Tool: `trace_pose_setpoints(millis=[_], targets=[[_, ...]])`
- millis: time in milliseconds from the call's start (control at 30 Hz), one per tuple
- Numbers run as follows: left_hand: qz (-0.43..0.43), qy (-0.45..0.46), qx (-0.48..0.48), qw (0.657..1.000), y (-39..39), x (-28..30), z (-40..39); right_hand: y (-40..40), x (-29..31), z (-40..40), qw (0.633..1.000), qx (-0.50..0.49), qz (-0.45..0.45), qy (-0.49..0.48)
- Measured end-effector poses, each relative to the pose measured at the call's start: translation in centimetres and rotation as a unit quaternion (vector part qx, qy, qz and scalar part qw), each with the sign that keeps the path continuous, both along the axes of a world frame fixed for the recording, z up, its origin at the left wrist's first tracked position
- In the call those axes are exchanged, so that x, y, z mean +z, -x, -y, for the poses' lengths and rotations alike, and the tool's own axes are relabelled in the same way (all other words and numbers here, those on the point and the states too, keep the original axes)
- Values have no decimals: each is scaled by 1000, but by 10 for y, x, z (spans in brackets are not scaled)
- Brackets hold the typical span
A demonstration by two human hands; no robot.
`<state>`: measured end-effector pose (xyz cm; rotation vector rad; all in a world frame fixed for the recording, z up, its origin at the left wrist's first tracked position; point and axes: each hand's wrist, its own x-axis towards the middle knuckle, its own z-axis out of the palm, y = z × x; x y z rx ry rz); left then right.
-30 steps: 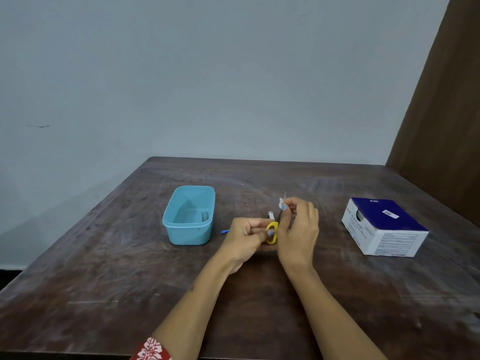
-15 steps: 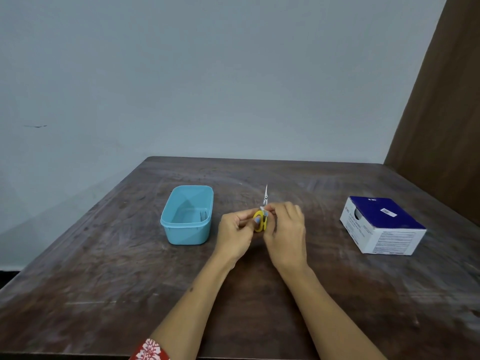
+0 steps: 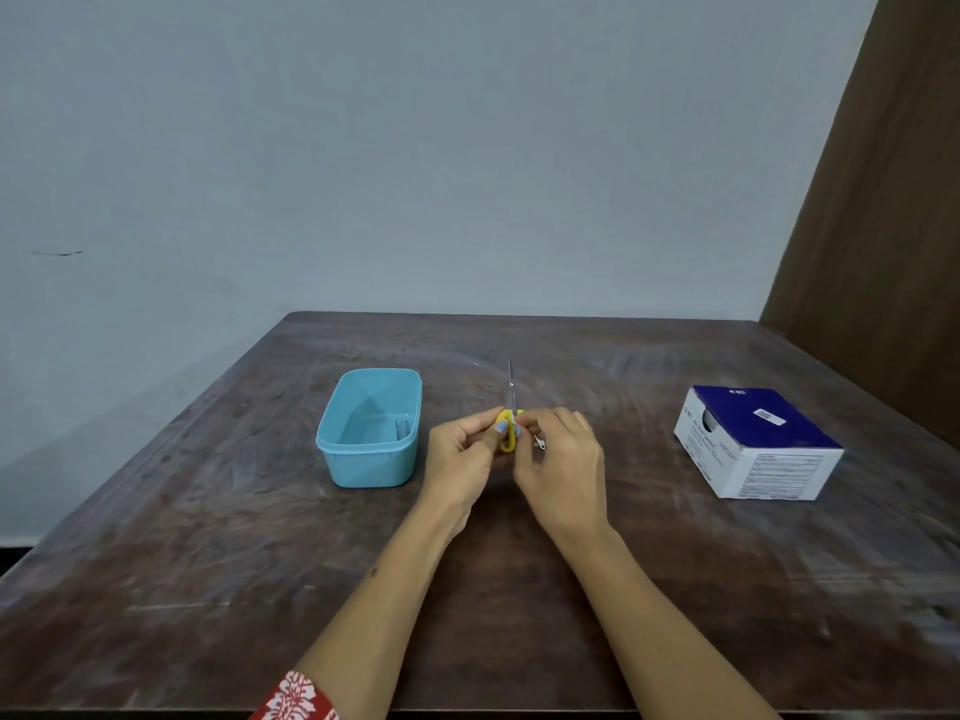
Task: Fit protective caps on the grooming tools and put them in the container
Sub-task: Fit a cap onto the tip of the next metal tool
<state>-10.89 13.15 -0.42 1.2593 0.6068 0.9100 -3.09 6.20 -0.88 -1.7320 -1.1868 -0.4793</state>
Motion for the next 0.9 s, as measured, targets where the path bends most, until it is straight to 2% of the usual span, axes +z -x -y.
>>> trace_pose_setpoints(millis=[133,300,367,600,800,900], targets=[[36,6,7,999,-1,0,-1,-1,-1,-2,999,3,-44,1],[54,13,-9,998,-2,-1,-1,-7,2,-2,968,-20,-215,-127],[36,1,-4,999,-3,-3,0,-9,2,-3,955,-25,-250,-155],[-3,-21,11,1000,-4,-3,5,-4,4,-4,953,-7,-240,-182],[11,-6,-113,994,0,9,17,-3,2,-3,958,38,-236,-157],[25,11,-136,990,1,10,15,-4,3,-2,961,32,-227,-154]])
